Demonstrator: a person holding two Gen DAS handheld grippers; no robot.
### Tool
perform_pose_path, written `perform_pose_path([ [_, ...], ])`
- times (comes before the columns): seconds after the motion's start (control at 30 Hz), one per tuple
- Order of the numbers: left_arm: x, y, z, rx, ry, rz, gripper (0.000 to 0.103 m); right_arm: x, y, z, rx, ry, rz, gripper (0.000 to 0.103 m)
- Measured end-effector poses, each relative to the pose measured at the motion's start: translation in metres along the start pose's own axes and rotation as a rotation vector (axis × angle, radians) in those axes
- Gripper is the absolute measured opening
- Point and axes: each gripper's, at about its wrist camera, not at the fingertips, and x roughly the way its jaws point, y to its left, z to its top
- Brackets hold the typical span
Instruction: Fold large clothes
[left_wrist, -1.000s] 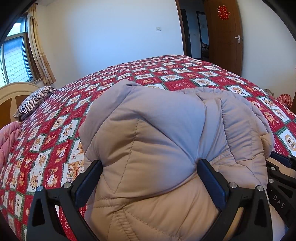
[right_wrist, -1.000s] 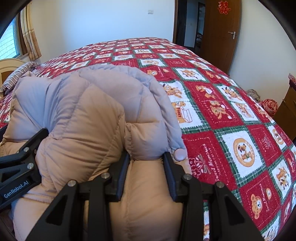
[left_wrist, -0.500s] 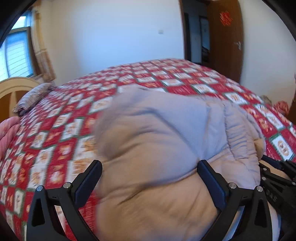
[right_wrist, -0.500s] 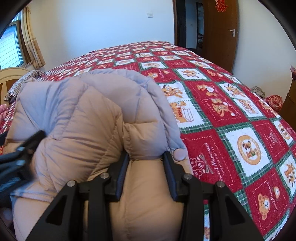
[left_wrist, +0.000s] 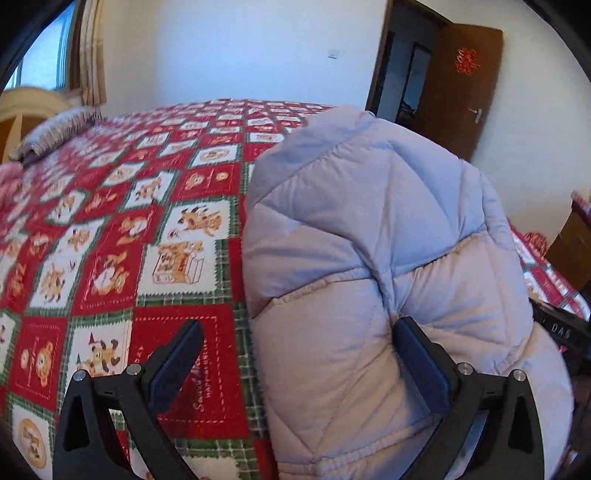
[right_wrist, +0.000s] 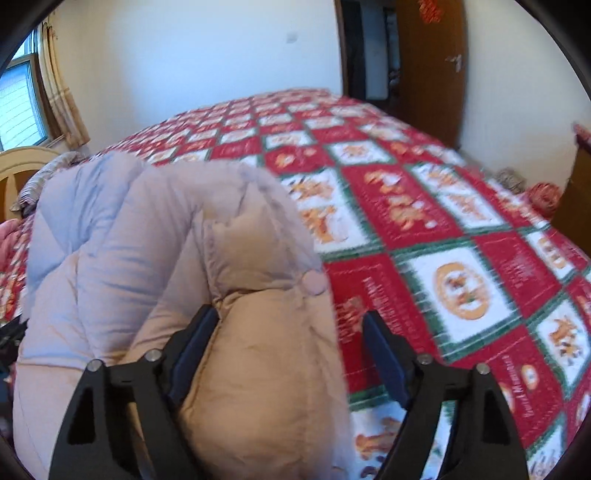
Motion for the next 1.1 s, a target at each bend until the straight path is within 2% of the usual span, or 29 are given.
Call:
perform_pose_path([
  [0.1, 0.007, -0.004, -0.001, -0.011, 0.02, -0.007, 0.102, 0.011, -0.007, 0.0, 0.044, 0.045, 0.065, 0.079],
  [0.23, 0.016, -0.005, -0.001, -0.038, 0.06, -0.07, 0.103, 0.019, -0.016, -0.004, 0.098, 0.055, 0.167, 0.079],
  [0.37, 0.014, -0.014, -0.004, 0.0, 0.021, -0.034, 0.103, 0.016, -0.008, -0.01, 0.076, 0.035, 0.198, 0.065],
  [0.5, 0.017, -0.025, -0.003, 0.021, 0.013, -0.026, 0.102, 0.023, -0.01, -0.008, 0.101, 0.056, 0.222, 0.065],
  [0.57, 0.014, -0.031, -0.002, 0.053, 0.0, -0.042, 0.088, 0.024, -0.006, -0.007, 0.086, 0.061, 0.21, 0.061],
  [0.6, 0.009, -0.039, -0.003, 0.095, -0.019, -0.05, 0.075, 0.023, -0.003, -0.007, 0.077, 0.059, 0.207, 0.055],
  [0.63, 0.005, -0.044, -0.004, 0.129, -0.034, -0.034, 0.067, 0.021, -0.002, -0.008, 0.076, 0.057, 0.207, 0.052],
  [0.7, -0.002, -0.053, -0.005, 0.171, -0.05, -0.014, 0.058, 0.017, 0.001, -0.009, 0.066, 0.039, 0.213, 0.038],
  [0.8, -0.015, -0.055, -0.003, 0.19, -0.058, 0.007, 0.043, 0.003, 0.01, -0.013, 0.021, -0.005, 0.177, 0.027],
  [0.83, -0.019, -0.056, -0.002, 0.201, -0.064, 0.011, 0.04, -0.003, 0.013, -0.014, 0.017, -0.015, 0.167, 0.026],
  [0.97, -0.052, -0.058, -0.002, 0.237, -0.116, 0.024, 0.035, -0.023, 0.012, -0.02, 0.049, -0.048, 0.219, 0.021],
  [1.1, -0.086, -0.055, -0.001, 0.254, -0.171, 0.021, 0.032, -0.048, 0.018, -0.025, 0.054, -0.091, 0.251, 0.019],
])
